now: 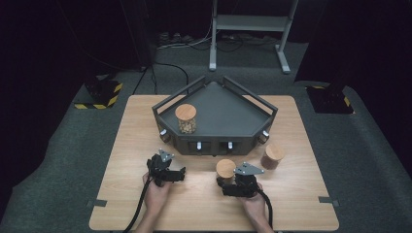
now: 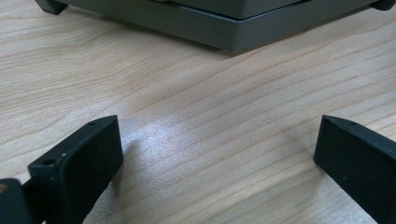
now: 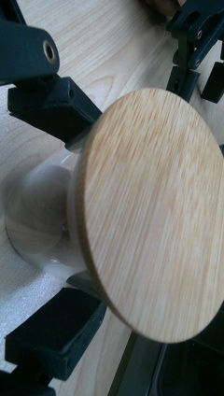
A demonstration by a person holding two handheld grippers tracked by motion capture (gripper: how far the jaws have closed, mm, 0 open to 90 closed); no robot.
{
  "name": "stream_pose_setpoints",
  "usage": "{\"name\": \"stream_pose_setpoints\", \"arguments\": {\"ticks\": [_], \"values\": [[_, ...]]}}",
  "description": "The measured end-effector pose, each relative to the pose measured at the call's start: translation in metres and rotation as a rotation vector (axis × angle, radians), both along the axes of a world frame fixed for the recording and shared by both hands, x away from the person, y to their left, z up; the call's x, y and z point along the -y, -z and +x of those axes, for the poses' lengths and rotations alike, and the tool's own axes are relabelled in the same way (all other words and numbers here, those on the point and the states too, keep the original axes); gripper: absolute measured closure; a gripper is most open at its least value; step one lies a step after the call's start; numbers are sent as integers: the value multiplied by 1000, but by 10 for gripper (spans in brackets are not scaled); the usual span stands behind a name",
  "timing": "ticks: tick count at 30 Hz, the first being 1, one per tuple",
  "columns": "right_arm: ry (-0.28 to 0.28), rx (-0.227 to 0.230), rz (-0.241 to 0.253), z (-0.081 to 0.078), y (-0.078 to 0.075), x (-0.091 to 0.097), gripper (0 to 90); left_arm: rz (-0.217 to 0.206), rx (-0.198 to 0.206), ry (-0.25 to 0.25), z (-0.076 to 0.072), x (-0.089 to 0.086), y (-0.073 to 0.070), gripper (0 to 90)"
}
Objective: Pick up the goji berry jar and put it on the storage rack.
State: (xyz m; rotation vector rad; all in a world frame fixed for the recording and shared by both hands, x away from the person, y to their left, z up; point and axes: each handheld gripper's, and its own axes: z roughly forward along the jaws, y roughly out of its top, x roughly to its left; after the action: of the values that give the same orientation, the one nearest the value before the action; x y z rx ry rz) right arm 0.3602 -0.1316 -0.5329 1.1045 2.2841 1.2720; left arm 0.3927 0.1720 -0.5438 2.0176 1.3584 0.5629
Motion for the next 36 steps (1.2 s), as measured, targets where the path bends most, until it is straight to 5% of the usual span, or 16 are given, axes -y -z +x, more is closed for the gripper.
{"name": "stream_pose_setpoints", "arguments": {"ticks": [27, 36], "values": [[30, 60, -17, -3, -2, -6, 258, 0, 0, 0, 0, 0, 0, 14], [34, 43, -5, -1, -5, -5, 259, 0, 0, 0, 0, 0, 0, 15]]}}
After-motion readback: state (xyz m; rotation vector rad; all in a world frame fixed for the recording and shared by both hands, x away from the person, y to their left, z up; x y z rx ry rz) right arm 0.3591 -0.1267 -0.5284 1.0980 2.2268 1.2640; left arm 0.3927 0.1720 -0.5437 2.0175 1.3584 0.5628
